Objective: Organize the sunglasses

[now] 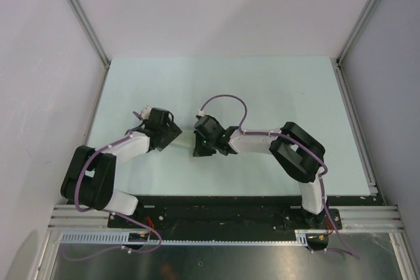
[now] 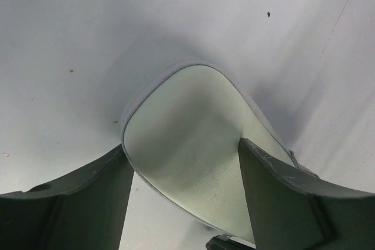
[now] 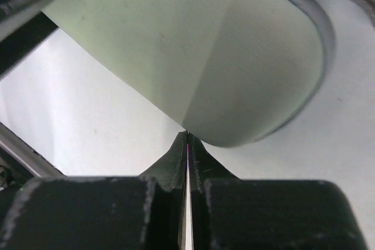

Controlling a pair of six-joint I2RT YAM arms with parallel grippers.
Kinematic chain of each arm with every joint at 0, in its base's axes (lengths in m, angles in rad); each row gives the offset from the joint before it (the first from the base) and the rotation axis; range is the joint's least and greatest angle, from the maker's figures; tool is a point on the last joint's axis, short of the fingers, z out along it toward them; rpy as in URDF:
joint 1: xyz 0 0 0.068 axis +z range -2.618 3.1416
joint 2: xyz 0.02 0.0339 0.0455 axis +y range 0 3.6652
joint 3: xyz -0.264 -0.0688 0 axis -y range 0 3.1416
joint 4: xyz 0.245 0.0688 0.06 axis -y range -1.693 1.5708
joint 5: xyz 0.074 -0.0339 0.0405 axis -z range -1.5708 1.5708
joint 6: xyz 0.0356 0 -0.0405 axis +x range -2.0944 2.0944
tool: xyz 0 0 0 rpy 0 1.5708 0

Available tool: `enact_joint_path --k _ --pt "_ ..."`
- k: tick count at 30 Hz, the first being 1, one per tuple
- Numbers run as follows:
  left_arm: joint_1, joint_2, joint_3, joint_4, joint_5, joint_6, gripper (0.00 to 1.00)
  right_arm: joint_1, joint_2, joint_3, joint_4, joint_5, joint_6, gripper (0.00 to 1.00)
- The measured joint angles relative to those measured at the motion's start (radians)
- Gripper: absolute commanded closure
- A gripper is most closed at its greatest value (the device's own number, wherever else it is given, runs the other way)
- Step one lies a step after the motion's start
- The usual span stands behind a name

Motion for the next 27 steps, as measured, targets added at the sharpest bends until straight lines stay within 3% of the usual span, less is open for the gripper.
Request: enact_joint_path --k 27 --pt "0.016 0.034 0.026 0.042 0.034 0.11 0.32 -0.098 -0.081 -0.081 -0.018 0.08 -0.427 1.0"
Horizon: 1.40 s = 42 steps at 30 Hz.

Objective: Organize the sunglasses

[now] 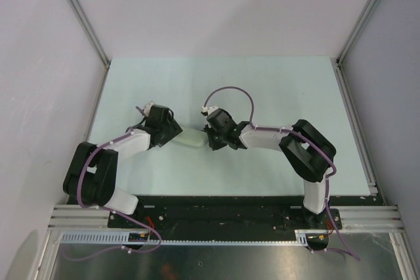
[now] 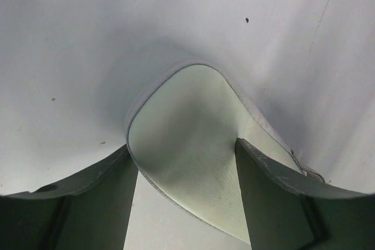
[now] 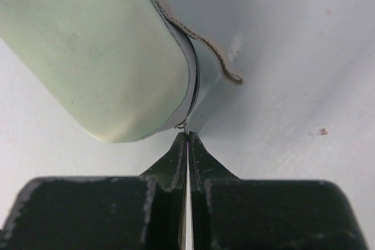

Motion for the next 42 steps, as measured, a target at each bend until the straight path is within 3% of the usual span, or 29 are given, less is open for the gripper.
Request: enact_joint_path --k 23,42 --pt "-0.015 0.032 0.03 0.057 0.0 0.174 0.34 -0.047 0.03 -0.008 0.148 -0.04 -0.17 1.0" --pt "-0.053 0.071 0.043 0.151 0.019 0.352 0.32 0.016 0.063 0.045 0.116 0.002 -0.375 1.0"
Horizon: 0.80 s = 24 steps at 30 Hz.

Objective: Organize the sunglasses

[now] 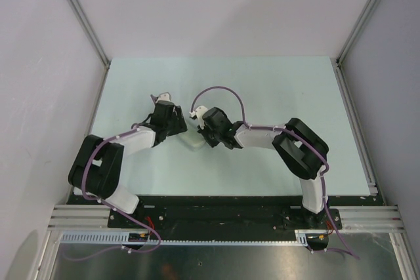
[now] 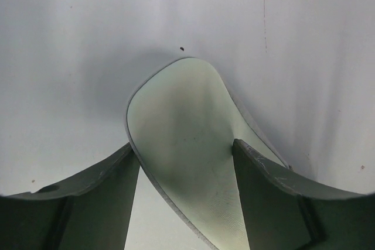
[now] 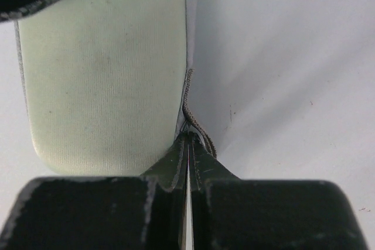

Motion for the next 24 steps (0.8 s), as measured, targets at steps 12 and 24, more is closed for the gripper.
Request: enact_joint_path --k 12,24 --pt "-0.016 0.005 0.0 0.01 0.04 0.014 0.19 -0.002 -0.034 0.06 -0.18 0.024 0.073 0.6" --pt "-0.023 -0.014 0.036 -0.071 0.063 0.031 0.0 -0.042 -0.301 0.085 -0.403 0.103 0.16 0.45"
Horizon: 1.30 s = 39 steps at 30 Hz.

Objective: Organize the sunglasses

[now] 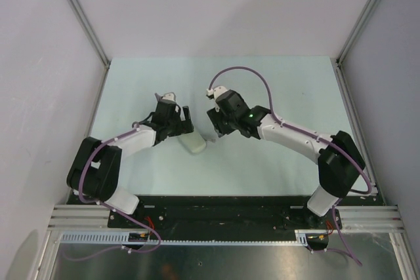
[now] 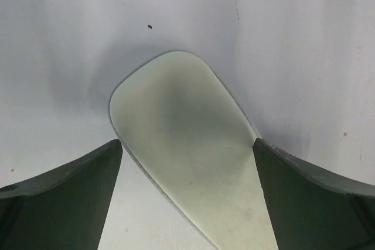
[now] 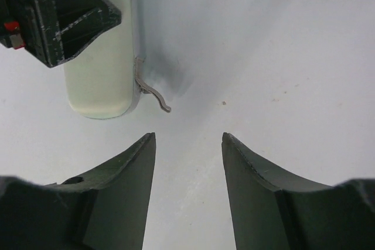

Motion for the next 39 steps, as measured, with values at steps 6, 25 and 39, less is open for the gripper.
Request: enact_joint_path --k 6,25,39 --pt "0.001 -0.052 0.008 -0.058 0.0 0.012 0.0 -0.021 -0.042 0.001 -0.05 0.01 0.067 0.45" --pt "0.292 -0.21 0.018 -0.227 0.095 -0.04 0.0 0.096 0.197 0.046 0.175 -0.051 0.122 0.0" --pt "0.424 -0.232 0.018 -0.275 0.165 -0.043 0.0 0.127 0.542 0.397 0.083 0.029 0.055 0.2"
